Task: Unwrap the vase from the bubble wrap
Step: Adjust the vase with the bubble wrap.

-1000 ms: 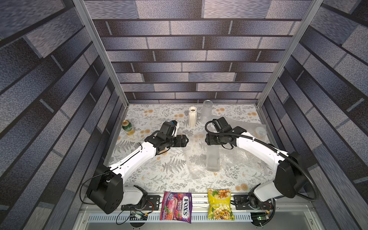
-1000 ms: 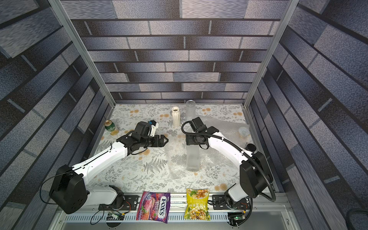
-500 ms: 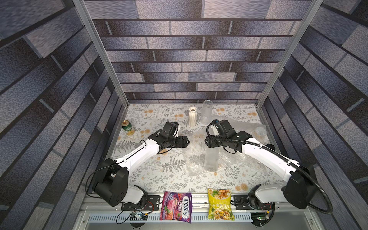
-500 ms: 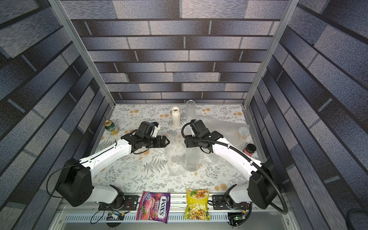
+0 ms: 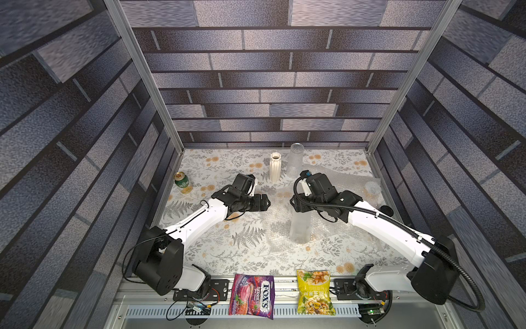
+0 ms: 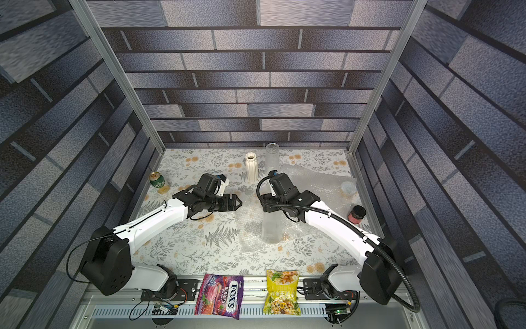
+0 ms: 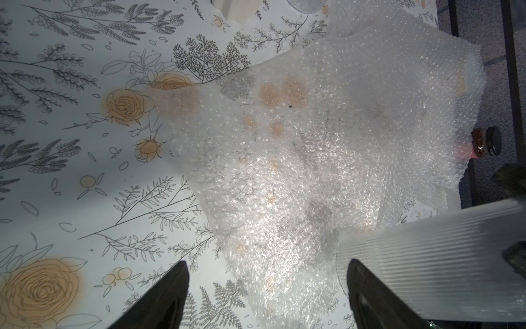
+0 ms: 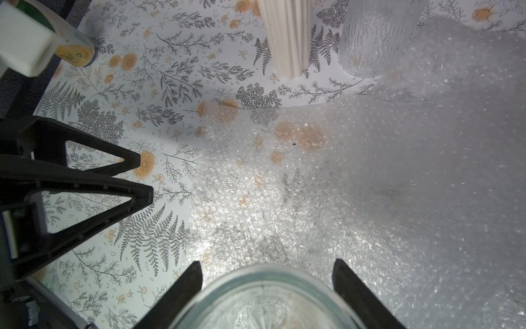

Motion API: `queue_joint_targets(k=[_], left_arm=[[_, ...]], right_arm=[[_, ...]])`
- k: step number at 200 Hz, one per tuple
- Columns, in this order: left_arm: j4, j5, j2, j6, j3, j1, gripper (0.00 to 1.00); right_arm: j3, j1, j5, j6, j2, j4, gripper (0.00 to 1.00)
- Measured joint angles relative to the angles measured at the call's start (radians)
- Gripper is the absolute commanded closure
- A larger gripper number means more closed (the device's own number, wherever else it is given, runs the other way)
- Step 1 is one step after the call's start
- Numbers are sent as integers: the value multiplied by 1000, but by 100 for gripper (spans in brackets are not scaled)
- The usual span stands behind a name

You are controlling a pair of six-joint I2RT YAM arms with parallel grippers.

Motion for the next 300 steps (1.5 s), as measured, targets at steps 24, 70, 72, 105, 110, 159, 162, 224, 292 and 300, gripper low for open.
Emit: queue_joint_targets(k=[24,70,72,105,110,159,162,224,292,300], left_arm=[[2,0,-23,-14,-6,22,12],[3,0,-72,-22,-23,53,12],[3,0,-74,-22,-23,54,12],[5,0,-80,-22,-27,65,12],[4,0,-80,-22,-28,67,12],[13,1,-81,-23,-46,87,12],[15,1,-82,-23,-48,89,12],[22,19,-134,-26,-85,151,12],[22,23,-171,-27,-105,180,12],[22,23,-172,-27,-107,181,12]], right_arm=[[0,21,21,-9,0,13,65],[0,53,57,-18,0,82,65],[0,54,60,-18,0,89,65],[-1,78,93,-19,0,163,66],[-1,82,98,-22,0,172,66],[-2,111,144,-45,23,267,66],[-2,111,146,-45,25,274,66],[-56,146,216,-71,85,439,66],[-113,201,319,-105,161,620,66],[-114,205,327,-109,166,640,65]])
